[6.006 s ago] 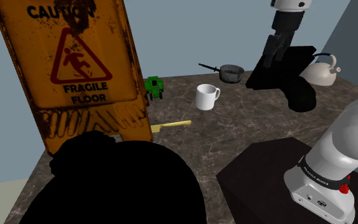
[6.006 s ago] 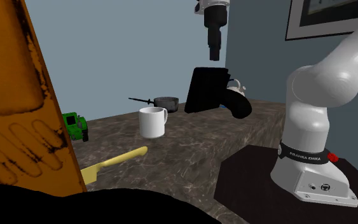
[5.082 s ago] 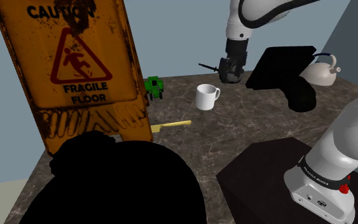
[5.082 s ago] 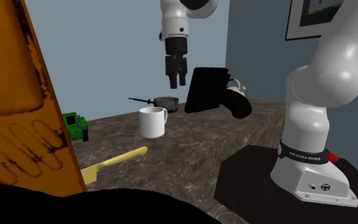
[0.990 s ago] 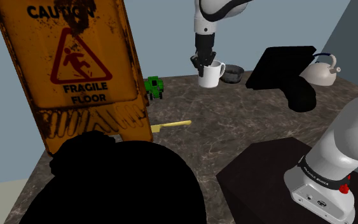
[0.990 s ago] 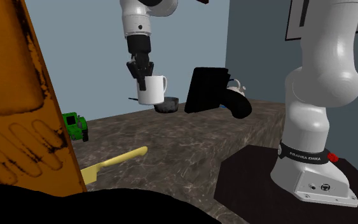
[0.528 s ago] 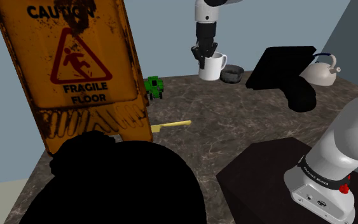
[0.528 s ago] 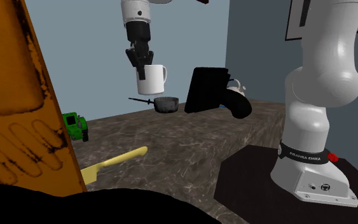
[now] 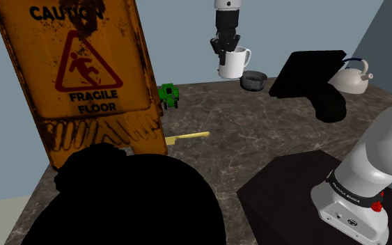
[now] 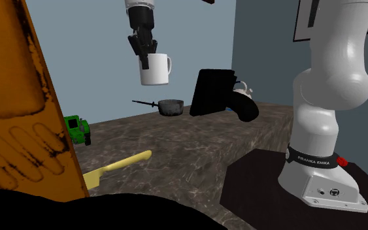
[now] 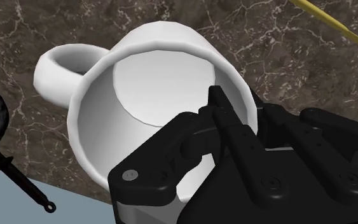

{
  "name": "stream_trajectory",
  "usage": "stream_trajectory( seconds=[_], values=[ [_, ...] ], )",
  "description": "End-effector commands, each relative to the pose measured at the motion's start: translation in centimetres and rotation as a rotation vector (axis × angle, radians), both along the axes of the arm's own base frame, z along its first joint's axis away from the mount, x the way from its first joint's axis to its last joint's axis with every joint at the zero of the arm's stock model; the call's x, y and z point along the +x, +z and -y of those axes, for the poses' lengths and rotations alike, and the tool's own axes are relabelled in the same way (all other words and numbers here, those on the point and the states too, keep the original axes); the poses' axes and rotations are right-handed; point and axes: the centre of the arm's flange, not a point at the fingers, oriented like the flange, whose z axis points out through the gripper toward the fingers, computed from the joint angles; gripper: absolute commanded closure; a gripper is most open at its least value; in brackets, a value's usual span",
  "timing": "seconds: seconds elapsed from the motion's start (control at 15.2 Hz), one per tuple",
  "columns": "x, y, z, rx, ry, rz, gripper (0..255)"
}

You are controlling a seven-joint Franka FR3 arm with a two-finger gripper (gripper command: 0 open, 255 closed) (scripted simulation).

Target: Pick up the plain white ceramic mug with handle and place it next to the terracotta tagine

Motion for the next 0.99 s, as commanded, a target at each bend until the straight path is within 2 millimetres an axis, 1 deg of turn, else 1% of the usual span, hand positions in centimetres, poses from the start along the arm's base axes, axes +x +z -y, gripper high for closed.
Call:
stream_trajectory(
  seconds=[0.0,0.92],
  values=[
    [-0.1,1.2,0.0,0.000,0.000,0.000,255],
    [-0.1,8.6,0.0,0.000,0.000,0.000,255]
  ],
)
